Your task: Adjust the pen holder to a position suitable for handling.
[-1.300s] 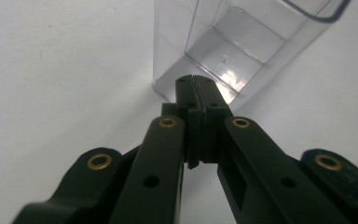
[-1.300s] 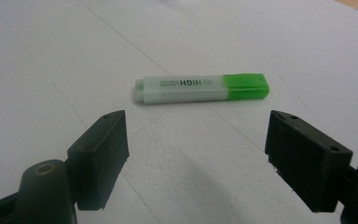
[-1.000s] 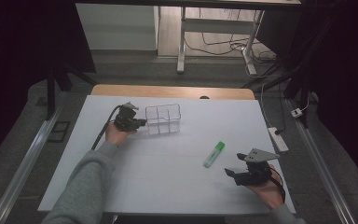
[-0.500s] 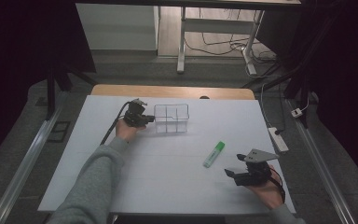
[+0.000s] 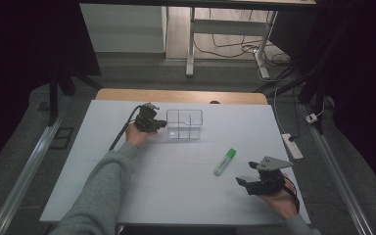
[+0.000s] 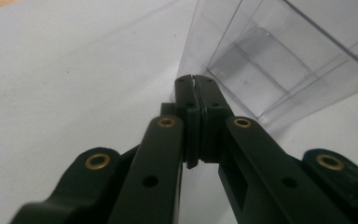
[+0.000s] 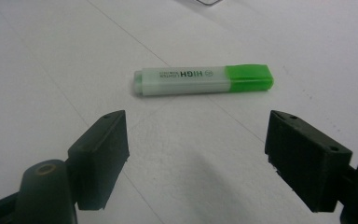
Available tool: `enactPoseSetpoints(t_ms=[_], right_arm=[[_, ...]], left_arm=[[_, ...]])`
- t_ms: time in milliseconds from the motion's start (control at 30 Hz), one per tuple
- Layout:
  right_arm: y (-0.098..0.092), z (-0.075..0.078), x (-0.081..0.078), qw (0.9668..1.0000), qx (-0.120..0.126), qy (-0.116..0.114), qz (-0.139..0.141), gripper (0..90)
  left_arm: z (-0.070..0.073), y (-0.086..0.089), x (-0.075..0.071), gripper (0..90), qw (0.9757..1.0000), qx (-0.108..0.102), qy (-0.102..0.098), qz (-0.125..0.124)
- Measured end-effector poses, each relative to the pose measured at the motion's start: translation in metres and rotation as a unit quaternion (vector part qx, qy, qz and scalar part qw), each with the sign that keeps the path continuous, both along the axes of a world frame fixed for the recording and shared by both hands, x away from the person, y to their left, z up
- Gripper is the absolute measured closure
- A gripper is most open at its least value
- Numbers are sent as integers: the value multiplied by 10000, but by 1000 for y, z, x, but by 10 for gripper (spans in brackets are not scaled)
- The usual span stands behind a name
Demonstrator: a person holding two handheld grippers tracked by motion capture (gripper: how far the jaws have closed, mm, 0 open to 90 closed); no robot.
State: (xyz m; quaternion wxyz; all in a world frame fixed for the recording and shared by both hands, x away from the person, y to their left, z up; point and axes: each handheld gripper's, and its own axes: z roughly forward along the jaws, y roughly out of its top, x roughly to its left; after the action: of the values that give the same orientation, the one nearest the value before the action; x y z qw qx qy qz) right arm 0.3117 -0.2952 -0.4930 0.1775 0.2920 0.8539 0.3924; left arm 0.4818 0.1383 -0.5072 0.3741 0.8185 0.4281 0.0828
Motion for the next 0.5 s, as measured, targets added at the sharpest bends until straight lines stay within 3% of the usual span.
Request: enactPoseSetpoints(t_ms=[167, 367, 500], right_arm=[[-2, 0, 0, 10000, 30, -26, -25, 209], [-3, -1, 2, 10000, 33, -7, -22, 209], [-3, -1, 2, 10000, 32, -16, -25, 209]], left_arm=[[5, 12, -12, 887, 9996, 196, -224, 38], [13, 37, -40, 880, 9994, 2, -341, 57], [20, 47, -62, 730, 9990, -74, -450, 17]])
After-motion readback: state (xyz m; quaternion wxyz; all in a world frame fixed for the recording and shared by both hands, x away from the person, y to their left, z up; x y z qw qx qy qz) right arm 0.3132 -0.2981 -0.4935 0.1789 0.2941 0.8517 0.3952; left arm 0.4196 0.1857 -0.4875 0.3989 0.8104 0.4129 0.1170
